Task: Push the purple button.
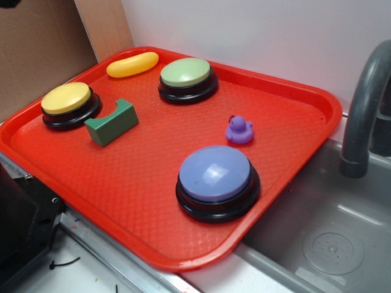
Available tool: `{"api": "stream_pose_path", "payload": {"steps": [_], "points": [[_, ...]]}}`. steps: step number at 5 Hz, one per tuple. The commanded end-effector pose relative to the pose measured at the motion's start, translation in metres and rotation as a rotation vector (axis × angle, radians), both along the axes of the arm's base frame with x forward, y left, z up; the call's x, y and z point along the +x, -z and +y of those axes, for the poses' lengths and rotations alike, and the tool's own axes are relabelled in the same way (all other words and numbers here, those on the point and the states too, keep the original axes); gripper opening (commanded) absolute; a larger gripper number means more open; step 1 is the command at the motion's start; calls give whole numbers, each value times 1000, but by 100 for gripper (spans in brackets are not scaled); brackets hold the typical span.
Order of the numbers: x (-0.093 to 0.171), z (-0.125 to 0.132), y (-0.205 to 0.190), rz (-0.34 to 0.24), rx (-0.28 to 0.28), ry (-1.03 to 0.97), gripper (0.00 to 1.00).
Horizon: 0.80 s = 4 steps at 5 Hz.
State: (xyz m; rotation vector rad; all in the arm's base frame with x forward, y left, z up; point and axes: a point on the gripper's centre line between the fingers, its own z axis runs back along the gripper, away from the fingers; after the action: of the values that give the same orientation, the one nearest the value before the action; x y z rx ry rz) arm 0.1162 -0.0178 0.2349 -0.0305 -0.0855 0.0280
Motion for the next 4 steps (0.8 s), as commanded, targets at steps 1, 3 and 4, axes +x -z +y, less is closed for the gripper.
{"api": "stream_pose_path", "payload": {"steps": [1,3,4], "points": [[0,0,0,0,0,0,100],[66,-81,37,-68,264,494,100],[68,-103,61,-84,269,734,100]]}}
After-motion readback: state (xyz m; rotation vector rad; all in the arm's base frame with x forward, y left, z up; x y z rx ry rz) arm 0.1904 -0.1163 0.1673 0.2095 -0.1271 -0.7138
